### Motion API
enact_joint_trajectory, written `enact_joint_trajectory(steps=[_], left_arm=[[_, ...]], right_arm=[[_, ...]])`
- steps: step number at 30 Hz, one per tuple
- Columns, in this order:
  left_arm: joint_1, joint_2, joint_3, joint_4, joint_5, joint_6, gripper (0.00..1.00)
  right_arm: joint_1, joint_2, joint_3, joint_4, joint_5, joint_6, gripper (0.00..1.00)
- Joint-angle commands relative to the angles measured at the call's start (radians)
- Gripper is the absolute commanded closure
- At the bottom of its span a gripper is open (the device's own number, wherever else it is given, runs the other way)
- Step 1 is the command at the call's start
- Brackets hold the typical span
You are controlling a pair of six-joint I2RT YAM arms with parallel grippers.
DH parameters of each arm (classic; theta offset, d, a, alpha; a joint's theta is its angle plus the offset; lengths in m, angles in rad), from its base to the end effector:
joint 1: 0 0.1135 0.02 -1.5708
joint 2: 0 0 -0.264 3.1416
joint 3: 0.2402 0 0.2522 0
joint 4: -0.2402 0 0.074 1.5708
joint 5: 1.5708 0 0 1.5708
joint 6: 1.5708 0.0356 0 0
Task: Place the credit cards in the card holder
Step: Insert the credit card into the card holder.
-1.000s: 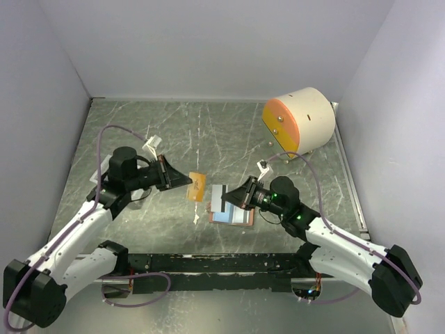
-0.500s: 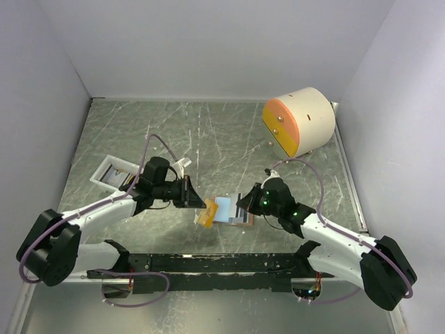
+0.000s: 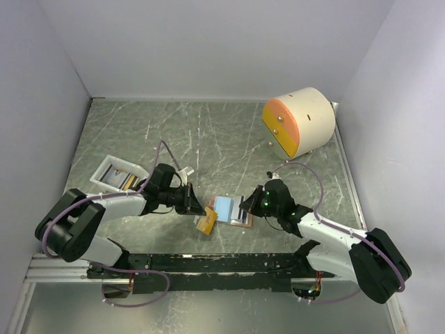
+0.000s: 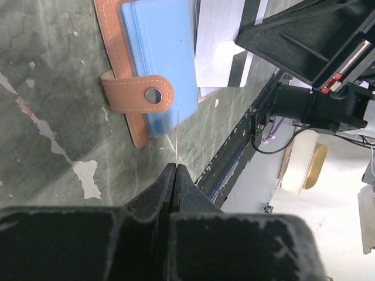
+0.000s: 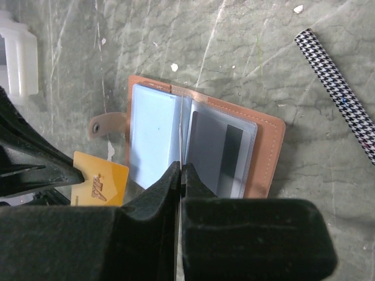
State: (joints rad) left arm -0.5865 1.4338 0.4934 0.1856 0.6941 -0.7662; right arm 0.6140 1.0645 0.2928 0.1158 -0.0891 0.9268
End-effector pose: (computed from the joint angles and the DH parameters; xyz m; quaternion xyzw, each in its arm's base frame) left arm 0.1961 -0.1577 0.1431 0.0570 0.8718 -0.4770 0.0956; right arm 0.1585 0.1156 0.1498 0.1202 0.8884 0.3360 0.2888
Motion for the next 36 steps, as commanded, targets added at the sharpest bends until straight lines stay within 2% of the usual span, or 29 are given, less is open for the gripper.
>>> enact_joint_trajectory(steps=[1,11,28,36], left_arm=[[-0.007,0.024,-0.008,0.063,-0.030,0.012,0.93],[-0.007,0.027,0.020,-0.076,-0.135,0.087,0.93],[-0.007,0.039,-0.019,-0.051,-0.133,0.076,0.93],[-0.007,0.033,-0.020,-0.055,-0.136,0.074,0.93]], right_arm=[[-0.016,-0.004,-0.020,0.061,-0.042,0.003,1.00],[-0.043,-0.045,-0.042,0.070,-0.047,0.028,1.00],[-0.054,0.105,-0.083,0.266,-0.111,0.088,1.00],[-0.054,0.125,-0.110,0.300,-0.120,0.105,1.00]])
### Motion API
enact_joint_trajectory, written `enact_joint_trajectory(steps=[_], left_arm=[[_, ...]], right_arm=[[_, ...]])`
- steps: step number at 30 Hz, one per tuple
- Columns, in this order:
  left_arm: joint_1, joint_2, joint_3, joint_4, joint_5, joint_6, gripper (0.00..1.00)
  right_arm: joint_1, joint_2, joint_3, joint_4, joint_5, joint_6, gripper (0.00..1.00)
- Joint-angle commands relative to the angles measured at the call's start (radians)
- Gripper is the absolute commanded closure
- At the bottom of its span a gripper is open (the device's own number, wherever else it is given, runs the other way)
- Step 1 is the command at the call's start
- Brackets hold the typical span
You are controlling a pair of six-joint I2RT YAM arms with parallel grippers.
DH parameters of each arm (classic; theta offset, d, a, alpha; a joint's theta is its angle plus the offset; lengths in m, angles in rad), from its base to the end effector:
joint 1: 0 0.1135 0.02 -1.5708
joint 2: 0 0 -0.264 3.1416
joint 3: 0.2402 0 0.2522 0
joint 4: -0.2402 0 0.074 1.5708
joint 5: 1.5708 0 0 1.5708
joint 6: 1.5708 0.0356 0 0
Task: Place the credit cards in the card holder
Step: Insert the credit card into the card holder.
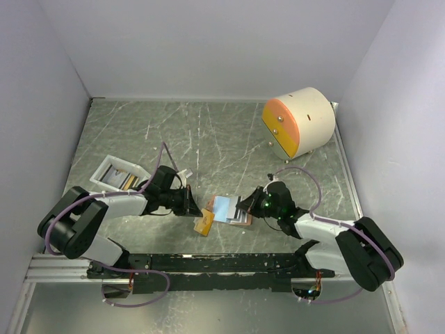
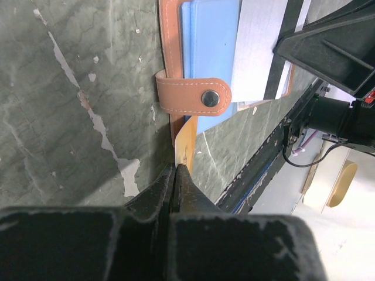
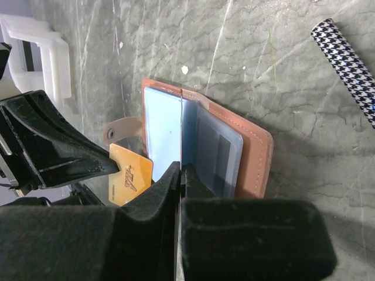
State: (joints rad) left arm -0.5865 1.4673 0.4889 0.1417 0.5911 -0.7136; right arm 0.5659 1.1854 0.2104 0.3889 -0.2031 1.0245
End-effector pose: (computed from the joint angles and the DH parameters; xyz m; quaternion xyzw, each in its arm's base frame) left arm 0.1961 -0.1541 0.1295 0.0476 0.8978 -0.4242 0.1087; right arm 0.1638 0.1125 0.1288 0.1526 0.8646 0.3983 0.2655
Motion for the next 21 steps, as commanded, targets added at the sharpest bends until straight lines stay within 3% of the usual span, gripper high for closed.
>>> enact_joint_trajectory(steps=[1,21], left_arm=[[-0.007,-0.002,-0.017,-0.012,-0.035,0.022,0.93],[-0.007,-0.009,-0.013,-0.031,-0.042,0.030,0.93]], right_arm=[[-0.006,0.002,-0.033,0.028,-0.006,0.009,1.00],[-0.006,0.054,-0.068,0.090,-0.025,0.033,1.00]])
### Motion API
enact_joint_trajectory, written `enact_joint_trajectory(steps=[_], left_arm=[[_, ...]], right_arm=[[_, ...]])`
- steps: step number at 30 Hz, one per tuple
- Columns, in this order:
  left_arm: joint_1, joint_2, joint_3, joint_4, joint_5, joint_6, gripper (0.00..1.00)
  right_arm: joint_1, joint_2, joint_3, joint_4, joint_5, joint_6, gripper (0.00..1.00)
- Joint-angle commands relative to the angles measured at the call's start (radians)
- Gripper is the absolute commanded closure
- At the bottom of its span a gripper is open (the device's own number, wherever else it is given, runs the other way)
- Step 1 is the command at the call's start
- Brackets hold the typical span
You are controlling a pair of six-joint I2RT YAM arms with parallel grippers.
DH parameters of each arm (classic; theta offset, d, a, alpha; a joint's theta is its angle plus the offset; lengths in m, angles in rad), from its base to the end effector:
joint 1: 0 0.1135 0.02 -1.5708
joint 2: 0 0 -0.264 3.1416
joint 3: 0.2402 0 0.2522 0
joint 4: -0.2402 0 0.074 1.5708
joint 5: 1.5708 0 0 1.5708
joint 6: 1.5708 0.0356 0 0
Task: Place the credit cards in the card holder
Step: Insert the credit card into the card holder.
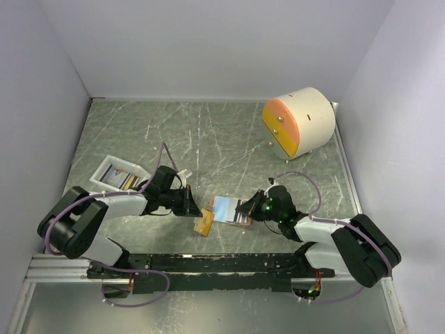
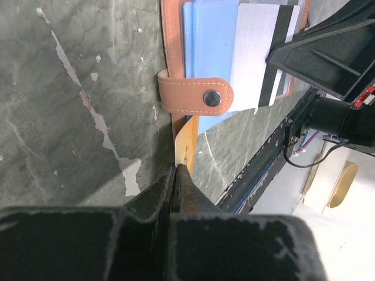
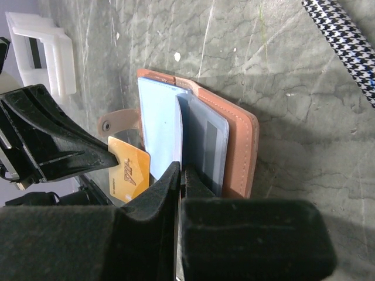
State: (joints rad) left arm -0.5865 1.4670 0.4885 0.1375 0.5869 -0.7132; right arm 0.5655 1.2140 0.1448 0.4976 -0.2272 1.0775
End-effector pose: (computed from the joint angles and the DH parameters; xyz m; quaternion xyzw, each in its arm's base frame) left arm 0.1959 -0.1538 0.1291 0.0464 0.8990 -0.4218 0.1085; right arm 0.1558 0.1084 0.1161 0.1683 0.8574 0.4163 0.2514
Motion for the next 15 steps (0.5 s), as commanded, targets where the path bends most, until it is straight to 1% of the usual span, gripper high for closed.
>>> enact_joint_trajectory(steps=[1,15], left_arm=[[-0.007,-0.008,-0.012,-0.027,-0.037,0.029,0.93],[-0.007,-0.012,-0.004,-0.062,-0.052,0.041,0.93]], right_arm=[[-0.006,0.031,-0.002,-0.016,-0.004,-0.022,1.00],[-0.006,0.061,0.032,-0.049,0.013,-0.120,1.00]])
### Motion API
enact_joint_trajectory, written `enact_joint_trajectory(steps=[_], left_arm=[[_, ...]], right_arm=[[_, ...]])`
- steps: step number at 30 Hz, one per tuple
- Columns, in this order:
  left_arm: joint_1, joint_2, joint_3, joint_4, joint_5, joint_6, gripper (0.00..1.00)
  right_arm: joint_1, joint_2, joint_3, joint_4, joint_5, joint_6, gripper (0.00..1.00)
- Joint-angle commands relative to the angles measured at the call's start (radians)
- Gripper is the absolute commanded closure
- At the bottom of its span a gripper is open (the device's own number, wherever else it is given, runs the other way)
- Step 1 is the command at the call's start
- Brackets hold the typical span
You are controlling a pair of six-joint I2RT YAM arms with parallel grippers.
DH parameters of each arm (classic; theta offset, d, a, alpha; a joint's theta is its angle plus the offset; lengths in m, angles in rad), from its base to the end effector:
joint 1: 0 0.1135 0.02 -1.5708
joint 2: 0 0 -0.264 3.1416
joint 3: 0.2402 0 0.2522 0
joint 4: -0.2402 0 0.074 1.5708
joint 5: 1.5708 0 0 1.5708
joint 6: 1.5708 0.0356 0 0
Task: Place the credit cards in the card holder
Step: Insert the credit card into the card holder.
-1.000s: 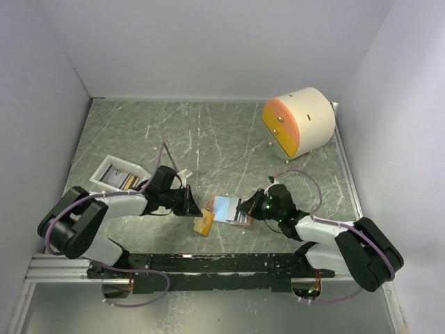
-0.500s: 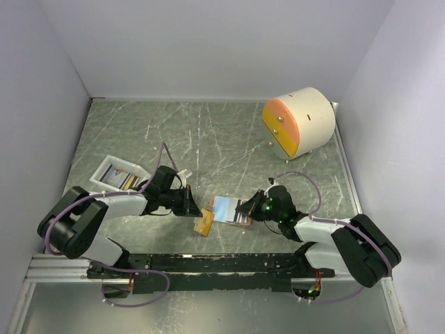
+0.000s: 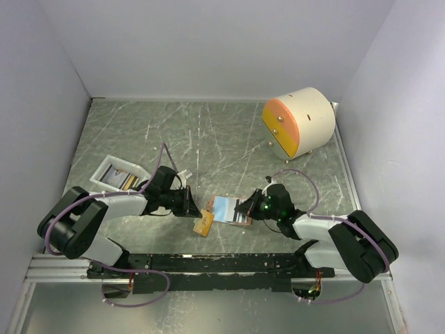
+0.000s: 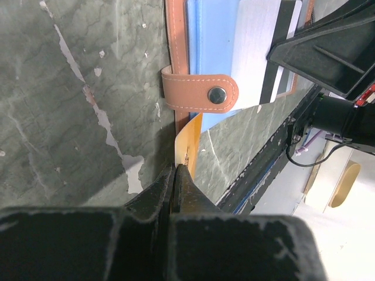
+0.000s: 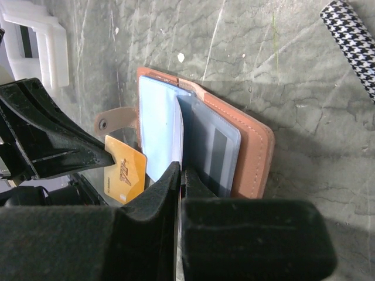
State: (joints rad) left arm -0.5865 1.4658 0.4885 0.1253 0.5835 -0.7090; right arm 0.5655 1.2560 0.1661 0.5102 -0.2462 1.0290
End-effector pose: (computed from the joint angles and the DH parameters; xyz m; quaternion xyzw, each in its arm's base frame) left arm 0.1952 -0.1532 0.1285 0.0461 0.9011 -0.4180 0.1062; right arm 0.1605 0.1121 0.1157 0.1437 0.8631 0.4131 0.2524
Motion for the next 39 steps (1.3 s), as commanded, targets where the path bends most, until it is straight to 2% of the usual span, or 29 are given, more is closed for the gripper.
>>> enact_joint_trajectory(steps=[1,10,18,20,25,27,31,36,39], left_arm=[[-0.007,-0.010,-0.004,-0.053,-0.051,0.038,0.93],[-0.006,-0.008,-0.003,-0.067,-0.067,0.041,0.93],[-0.017,-0.010,-0.010,-0.052,-0.056,0.020,0.93],[-0.020,-0.012,-0.009,-0.051,-0.057,0.016,0.93],[-0.036,-0.020,-0.011,-0.050,-0.062,0.002,0.93],[-0.045,-0.027,-0.015,-0.048,-0.067,-0.007,0.93],[-0.063,-0.040,-0.022,-0.034,-0.073,-0.027,0.93],[-0.075,-0.042,-0.007,-0.048,-0.087,-0.030,0.93],[-0.075,-0.049,0.015,-0.083,-0.108,-0.019,0.93]], right_arm=[[-0.006,0.022,0.011,-0.058,0.029,-0.078,1.00],[-0.006,0.066,0.013,-0.037,0.026,-0.099,1.00],[-0.006,0.126,0.008,0.035,-0.012,-0.024,1.00],[-0.006,0.118,0.033,-0.034,-0.006,-0.045,0.94],[-0.006,0.007,0.124,-0.334,0.111,-0.143,0.70],[-0.006,-0.028,0.159,-0.428,0.140,-0.178,0.64],[-0.005,-0.082,0.182,-0.510,0.148,-0.198,0.60],[0.003,-0.098,0.178,-0.479,0.112,-0.165,0.57],[0.010,-0.083,0.172,-0.431,0.092,-0.135,0.59]])
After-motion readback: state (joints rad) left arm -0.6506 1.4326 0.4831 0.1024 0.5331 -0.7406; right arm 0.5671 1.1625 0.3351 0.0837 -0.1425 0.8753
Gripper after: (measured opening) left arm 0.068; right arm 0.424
